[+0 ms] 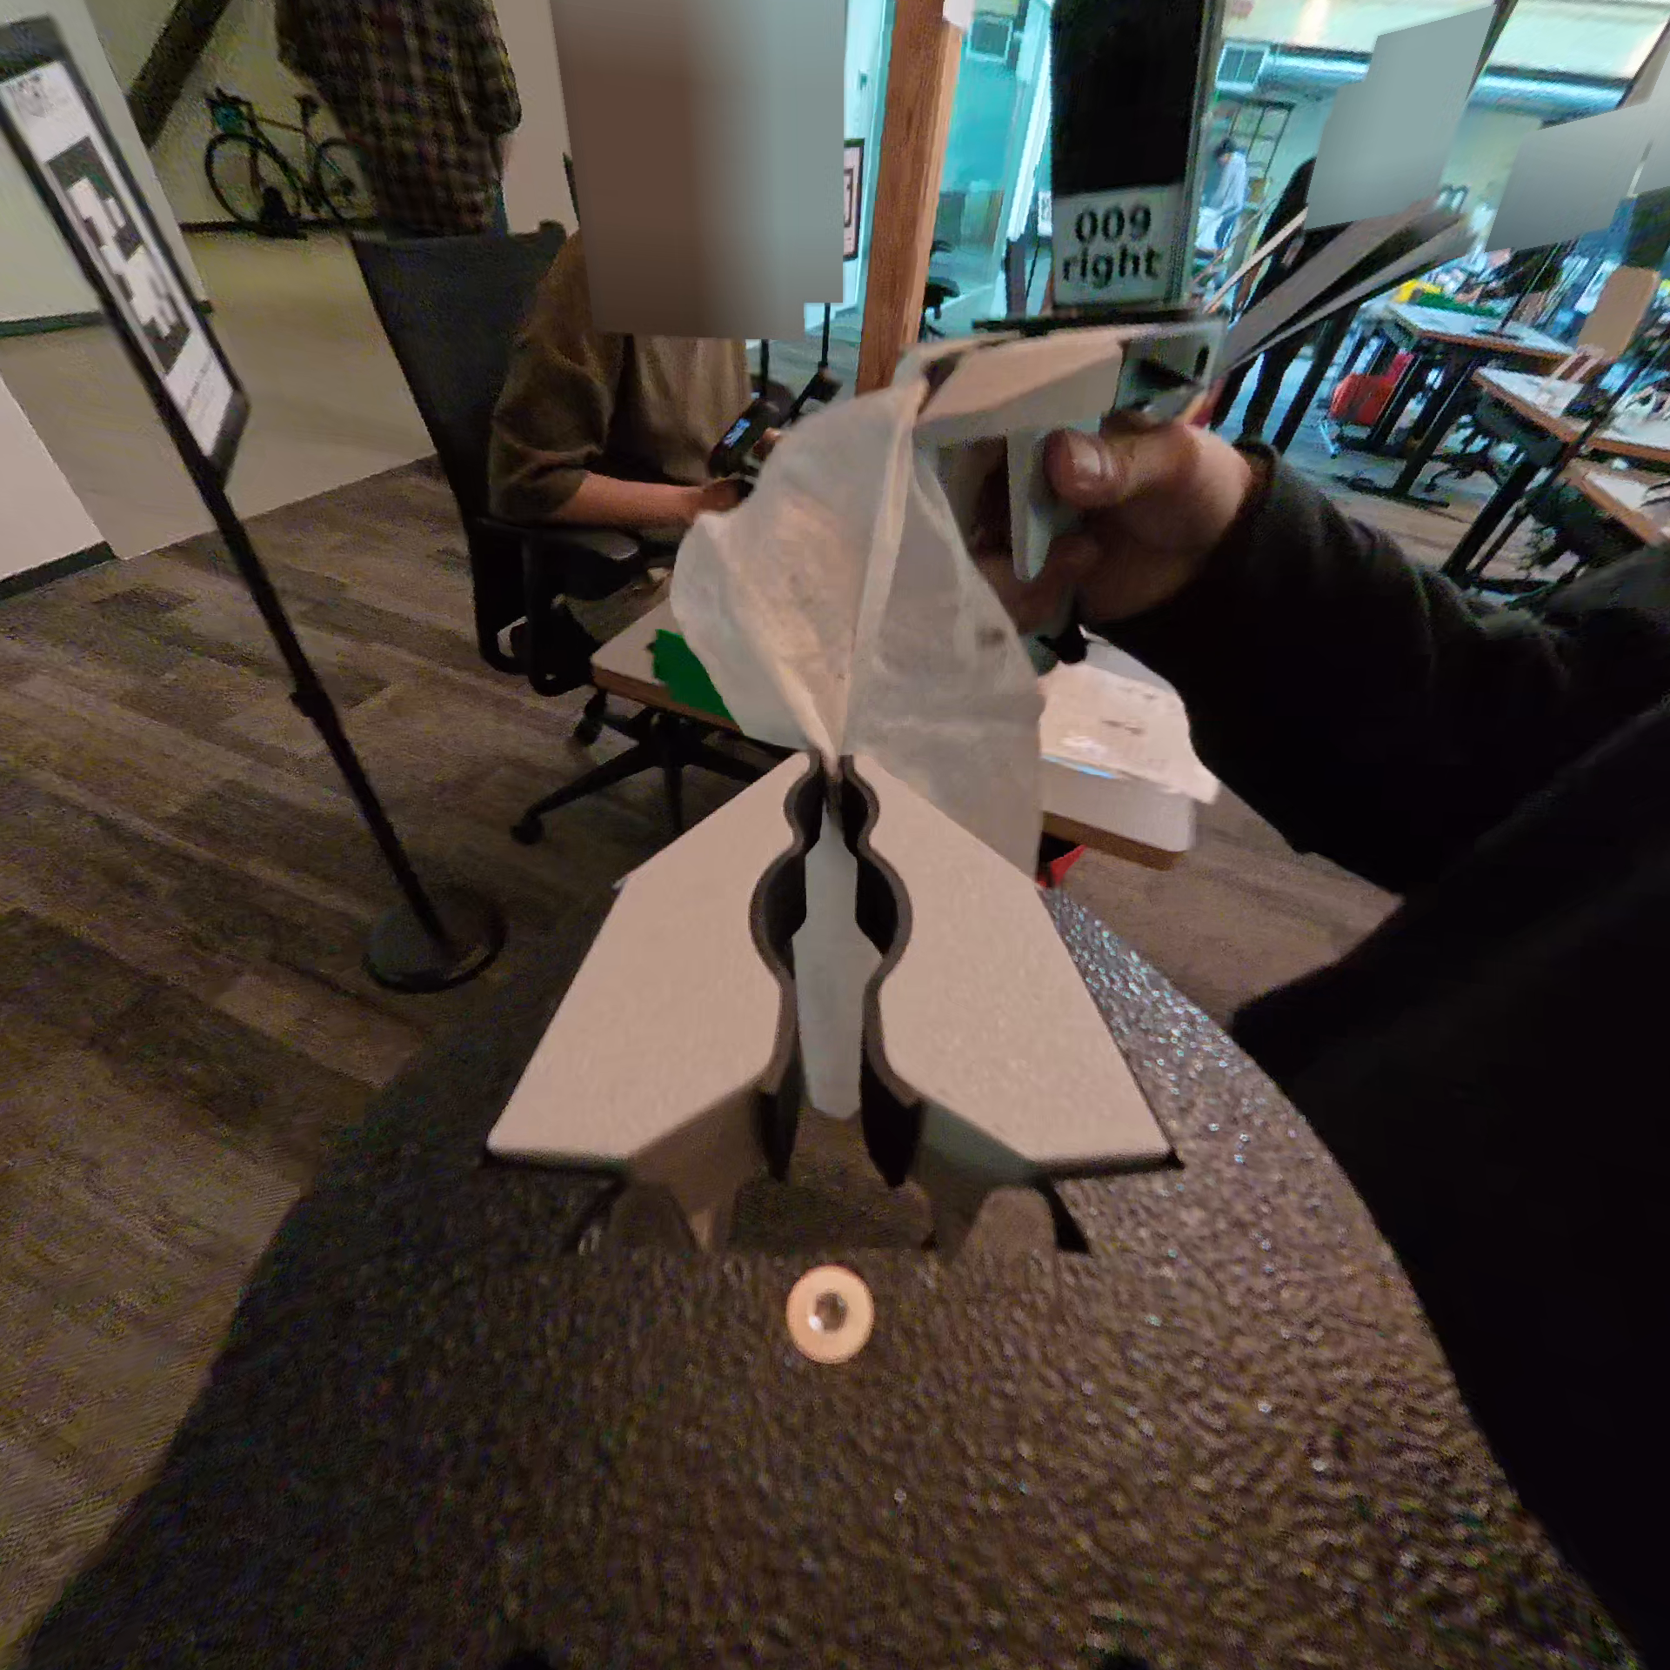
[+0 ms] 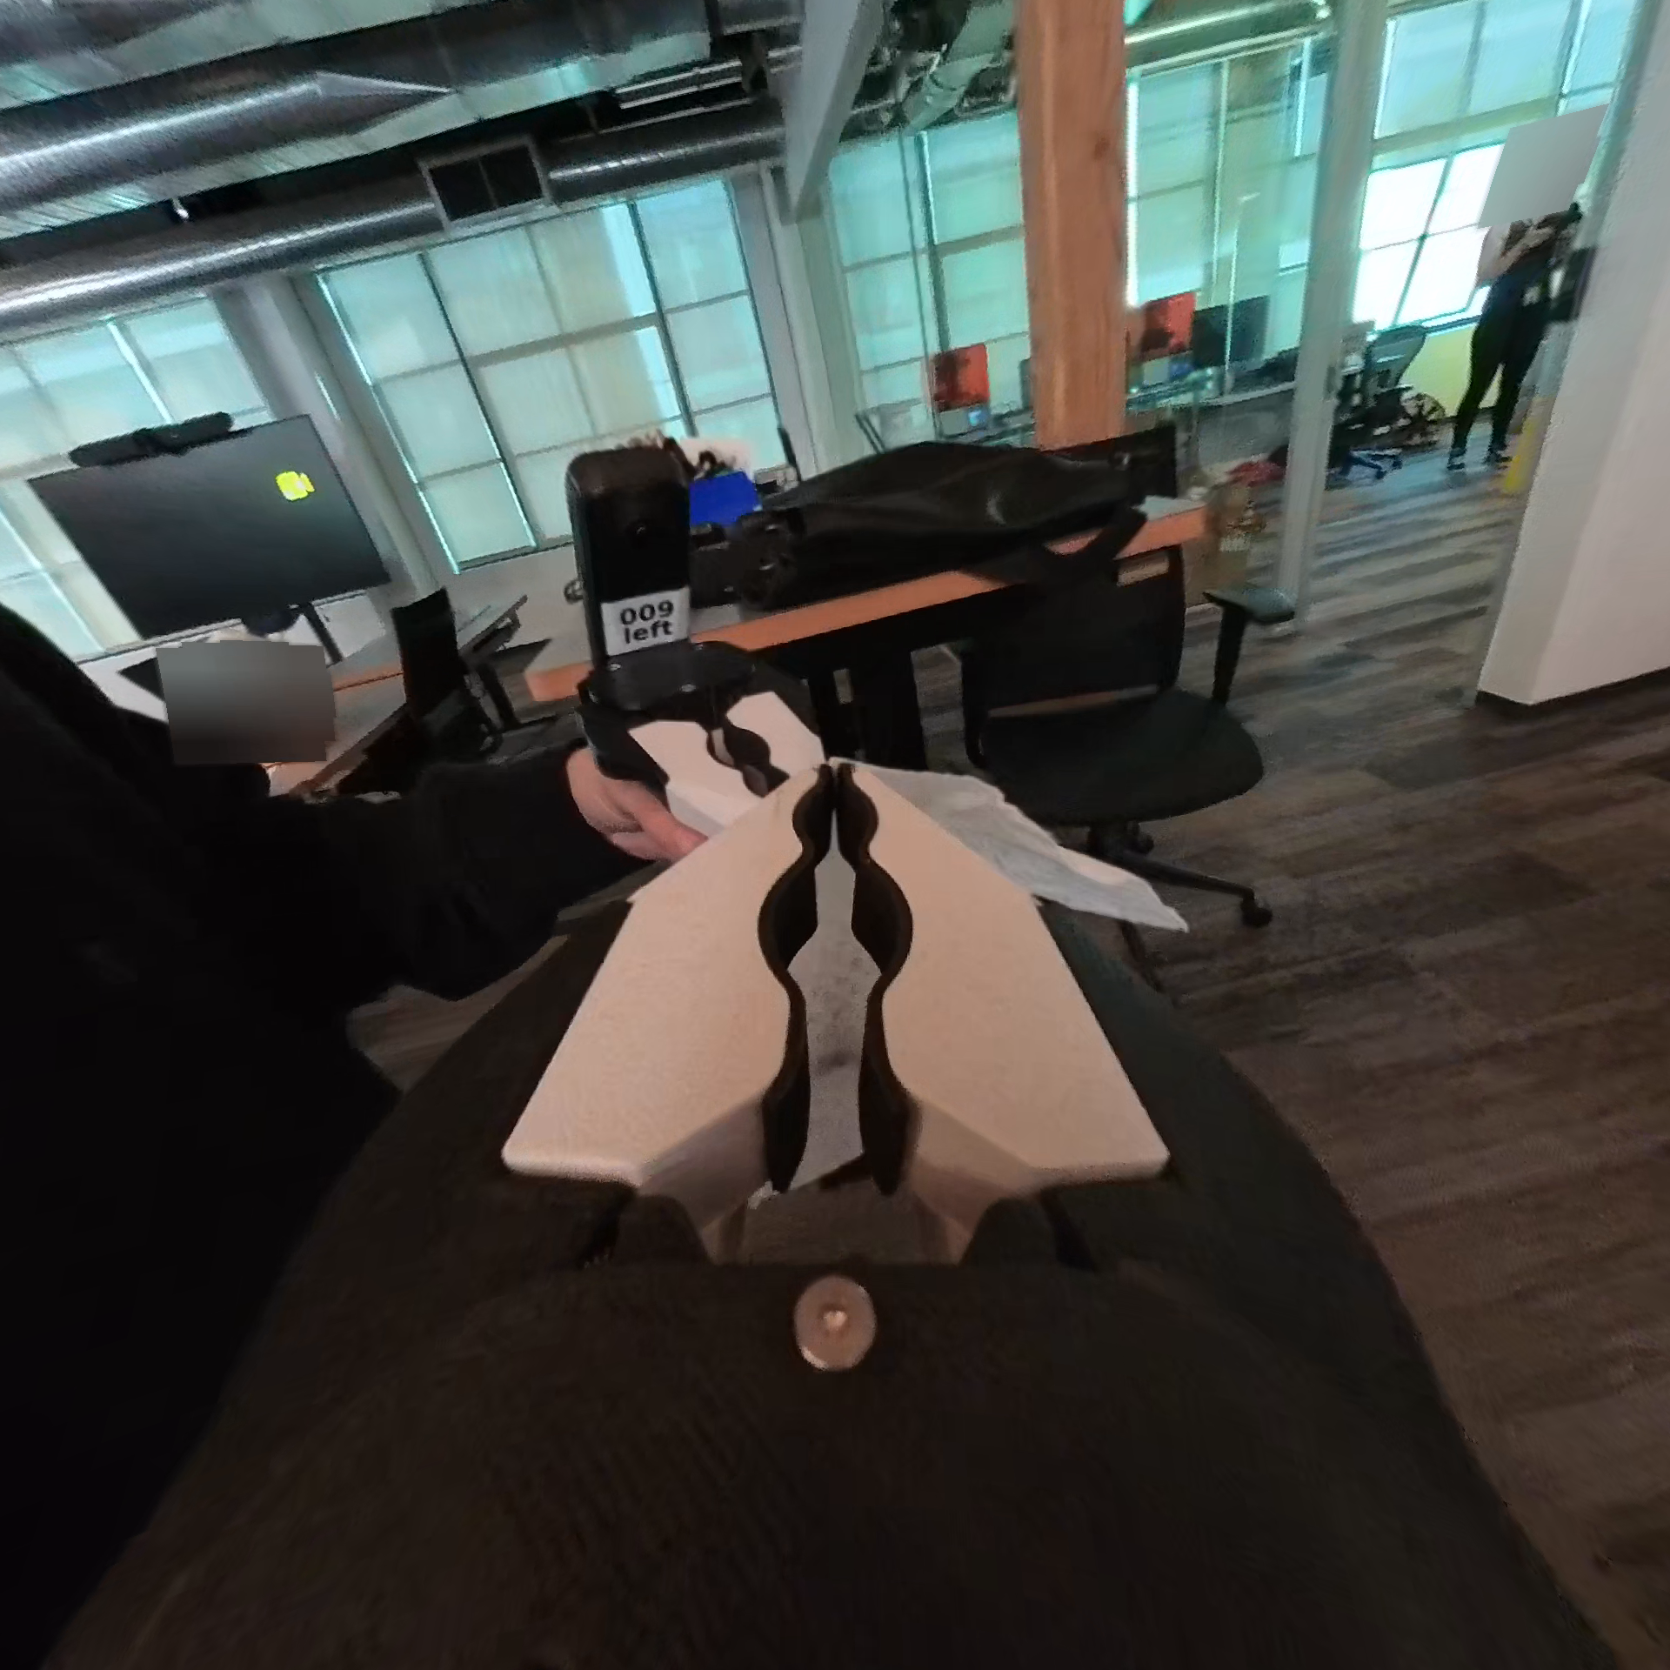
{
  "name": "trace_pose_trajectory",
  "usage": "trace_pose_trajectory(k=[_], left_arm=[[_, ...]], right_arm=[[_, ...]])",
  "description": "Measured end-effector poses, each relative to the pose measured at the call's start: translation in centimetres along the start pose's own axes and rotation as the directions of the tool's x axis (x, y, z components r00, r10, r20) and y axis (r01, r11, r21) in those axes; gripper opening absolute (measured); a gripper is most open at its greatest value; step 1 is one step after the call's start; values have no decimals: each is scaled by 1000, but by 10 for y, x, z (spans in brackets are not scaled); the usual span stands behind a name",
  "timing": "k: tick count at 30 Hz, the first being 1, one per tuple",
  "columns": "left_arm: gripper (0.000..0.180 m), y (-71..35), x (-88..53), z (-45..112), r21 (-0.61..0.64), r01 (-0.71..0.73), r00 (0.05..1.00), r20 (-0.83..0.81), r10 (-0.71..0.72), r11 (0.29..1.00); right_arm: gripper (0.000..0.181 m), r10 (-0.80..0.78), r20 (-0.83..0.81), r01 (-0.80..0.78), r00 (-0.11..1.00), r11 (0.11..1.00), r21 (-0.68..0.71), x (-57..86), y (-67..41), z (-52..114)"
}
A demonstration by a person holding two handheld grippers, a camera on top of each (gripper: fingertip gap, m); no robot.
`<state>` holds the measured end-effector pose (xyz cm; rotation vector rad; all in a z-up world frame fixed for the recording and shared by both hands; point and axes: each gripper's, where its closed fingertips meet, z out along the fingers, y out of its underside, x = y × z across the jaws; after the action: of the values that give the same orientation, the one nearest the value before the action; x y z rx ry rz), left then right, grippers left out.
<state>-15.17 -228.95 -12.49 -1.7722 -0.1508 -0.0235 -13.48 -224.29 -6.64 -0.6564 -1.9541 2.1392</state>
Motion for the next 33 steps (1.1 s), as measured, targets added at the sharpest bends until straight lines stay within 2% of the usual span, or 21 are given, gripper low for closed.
trace_pose_trajectory(k=[3, 6, 10, 15, 19, 25, 29, 33], left_arm=[[0, -12, -111, 23, -25, 24, 999, 30, -23, 999], [0, -31, -216, 43, -28, 37, 997, 68, -35, 999], [0, -52, -348, 74, -4, 37, 997, 69, -37, 999], [0, -66, -541, 126, 10, -32, 996, 78, 31, 999], [0, -78, -691, 185, -54, -134, 991, -10, 133, 990], [0, -114, -866, 304, -133, -135, 973, -206, 106, 982], [4, -132, -953, 400, -129, -121, 951, -300, 77, 984], [23, -141, -1043, 506, -160, -142, 940, -332, 82, 977]], right_arm=[[0, 14, 56, -13, 998, 1000, -26, 105, -23, 42], [0, 14, 43, -11, 999, 998, -69, 208, -48, 78], [0, -26, -33, 21, 999, 993, -119, 344, -75, 113], [0, -100, -178, 68, 979, 982, -179, 526, -84, 147], [0, -65, -298, 14, 952, 985, -170, 675, -95, 167], [0, 25, -524, -104, 851, 987, -121, 876, -135, 157], [0, 48, -633, -136, 773, 986, -91, 1006, -154, 124], [0, 45, -664, -116, 746, 991, -63, 1145, -168, 87]])
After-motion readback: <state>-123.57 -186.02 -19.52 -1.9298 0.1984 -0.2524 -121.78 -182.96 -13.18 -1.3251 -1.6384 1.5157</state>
